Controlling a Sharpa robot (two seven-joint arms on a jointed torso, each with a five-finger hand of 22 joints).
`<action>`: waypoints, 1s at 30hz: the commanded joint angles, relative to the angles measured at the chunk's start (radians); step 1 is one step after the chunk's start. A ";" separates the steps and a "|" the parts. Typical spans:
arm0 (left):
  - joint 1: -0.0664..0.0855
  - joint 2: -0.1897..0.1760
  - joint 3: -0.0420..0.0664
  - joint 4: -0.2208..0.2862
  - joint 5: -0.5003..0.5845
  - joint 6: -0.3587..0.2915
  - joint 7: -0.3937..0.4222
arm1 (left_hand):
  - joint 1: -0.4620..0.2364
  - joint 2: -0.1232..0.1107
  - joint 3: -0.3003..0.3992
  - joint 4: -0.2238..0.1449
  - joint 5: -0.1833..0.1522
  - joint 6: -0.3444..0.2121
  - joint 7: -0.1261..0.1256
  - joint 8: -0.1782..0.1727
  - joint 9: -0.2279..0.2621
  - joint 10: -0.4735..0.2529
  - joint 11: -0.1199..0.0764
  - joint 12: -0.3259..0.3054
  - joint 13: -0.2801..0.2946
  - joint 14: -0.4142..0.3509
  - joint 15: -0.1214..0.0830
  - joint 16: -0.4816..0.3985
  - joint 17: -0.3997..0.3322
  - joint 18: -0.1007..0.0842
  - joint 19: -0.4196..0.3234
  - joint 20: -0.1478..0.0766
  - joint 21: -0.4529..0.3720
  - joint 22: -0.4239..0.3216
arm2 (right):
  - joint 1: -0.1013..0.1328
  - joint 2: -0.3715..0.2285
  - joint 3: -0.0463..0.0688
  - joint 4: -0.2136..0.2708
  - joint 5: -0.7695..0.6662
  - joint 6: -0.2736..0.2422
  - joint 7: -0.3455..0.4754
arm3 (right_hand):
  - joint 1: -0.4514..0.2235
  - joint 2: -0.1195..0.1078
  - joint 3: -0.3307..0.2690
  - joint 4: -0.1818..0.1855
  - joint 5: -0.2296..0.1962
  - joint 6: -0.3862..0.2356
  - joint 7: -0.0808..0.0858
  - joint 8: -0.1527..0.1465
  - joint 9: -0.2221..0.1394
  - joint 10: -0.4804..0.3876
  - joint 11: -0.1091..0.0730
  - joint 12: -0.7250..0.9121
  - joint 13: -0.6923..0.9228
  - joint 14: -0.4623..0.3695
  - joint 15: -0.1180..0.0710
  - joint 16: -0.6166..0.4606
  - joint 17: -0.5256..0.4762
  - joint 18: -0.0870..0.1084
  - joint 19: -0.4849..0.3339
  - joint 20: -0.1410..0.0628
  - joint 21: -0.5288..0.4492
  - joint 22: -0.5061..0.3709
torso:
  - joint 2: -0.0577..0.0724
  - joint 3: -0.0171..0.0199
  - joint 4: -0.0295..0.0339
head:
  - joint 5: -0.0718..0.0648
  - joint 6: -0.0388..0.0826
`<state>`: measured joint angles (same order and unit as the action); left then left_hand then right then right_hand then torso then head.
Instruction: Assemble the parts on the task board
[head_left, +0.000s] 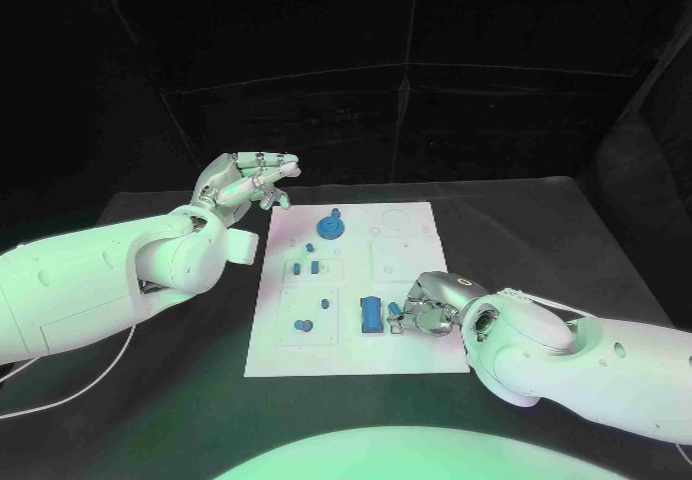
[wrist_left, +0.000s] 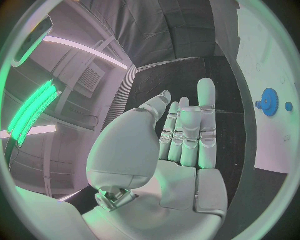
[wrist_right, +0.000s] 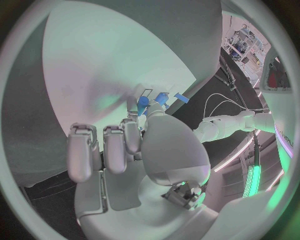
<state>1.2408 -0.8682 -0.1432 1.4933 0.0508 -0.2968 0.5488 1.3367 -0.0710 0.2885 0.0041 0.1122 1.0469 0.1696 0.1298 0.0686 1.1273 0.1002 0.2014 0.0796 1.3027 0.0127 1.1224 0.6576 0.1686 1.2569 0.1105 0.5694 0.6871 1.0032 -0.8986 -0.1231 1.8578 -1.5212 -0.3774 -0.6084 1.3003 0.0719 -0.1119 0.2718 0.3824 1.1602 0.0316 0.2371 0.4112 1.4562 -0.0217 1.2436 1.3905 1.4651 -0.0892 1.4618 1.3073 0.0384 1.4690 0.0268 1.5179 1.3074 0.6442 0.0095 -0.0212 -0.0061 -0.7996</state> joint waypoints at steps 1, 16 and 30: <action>0.002 -0.001 0.001 0.002 0.001 0.011 0.003 | 0.010 0.002 -0.004 -0.004 0.003 -0.009 0.001 0.004 0.001 -0.007 -0.003 0.004 -0.002 -0.008 -0.002 0.003 -0.002 0.014 0.005 -0.001 -0.004 -0.001 | 0.001 0.000 0.000 0.007 0.001 0.014 0.002 | 0.039 0.045 0.000 0.006 0.002 0.010 0.001 0.004 0.001 0.029 -0.017 0.005 -0.010 0.073 -0.007 0.005 0.080 -0.021 0.054 -0.007 0.005 0.210 | -0.001 0.0001 -0.0010 | 0.000 0.000; 0.002 0.000 0.001 0.003 0.001 0.010 0.003 | 0.010 0.002 -0.004 -0.004 0.003 -0.009 0.001 0.004 0.001 -0.007 -0.003 0.004 -0.002 -0.008 -0.002 0.003 -0.002 0.014 0.005 -0.001 -0.004 -0.001 | 0.001 -0.003 0.000 0.007 0.001 0.027 0.001 | 0.028 0.049 0.005 0.014 0.008 0.017 -0.002 0.008 0.003 0.033 -0.019 0.016 -0.003 0.074 -0.008 0.009 0.087 -0.022 0.057 -0.008 0.008 0.214 | 0.000 0.0000 -0.0007 | -0.002 0.002; 0.002 -0.001 0.001 0.003 0.001 0.010 0.003 | 0.010 0.002 -0.004 -0.004 0.003 -0.009 0.001 0.004 0.001 -0.007 -0.003 0.004 -0.002 -0.008 -0.002 0.003 -0.002 0.014 0.005 -0.001 -0.004 -0.001 | 0.001 -0.002 0.000 0.002 0.001 0.007 0.000 | -0.145 0.010 -0.097 0.019 -0.108 0.024 0.001 0.010 0.008 0.032 -0.017 0.004 -0.007 0.072 -0.006 0.006 0.082 -0.021 0.053 -0.006 0.005 0.210 | -0.001 0.0001 0.0000 | -0.001 0.005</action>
<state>1.2409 -0.8689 -0.1432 1.4941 0.0508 -0.2966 0.5479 1.3367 -0.0710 0.2885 0.0041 0.1122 1.0469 0.1696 0.1297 0.0686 1.1273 0.1001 0.2014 0.0796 1.3027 0.0127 1.1223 0.6568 0.1686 1.2570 0.1105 0.5694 0.6872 1.0032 -0.9017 -0.1231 1.8590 -1.5188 -0.3594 -0.6089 1.1810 0.0981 -0.1973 0.2902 0.3087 1.1840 0.0270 0.2469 0.4191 1.4558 -0.0215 1.2534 1.3758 1.4650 -0.0896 1.4659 1.3077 0.0226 1.4654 0.0232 1.5218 1.3074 0.6436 0.0097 -0.0214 -0.0072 -0.7952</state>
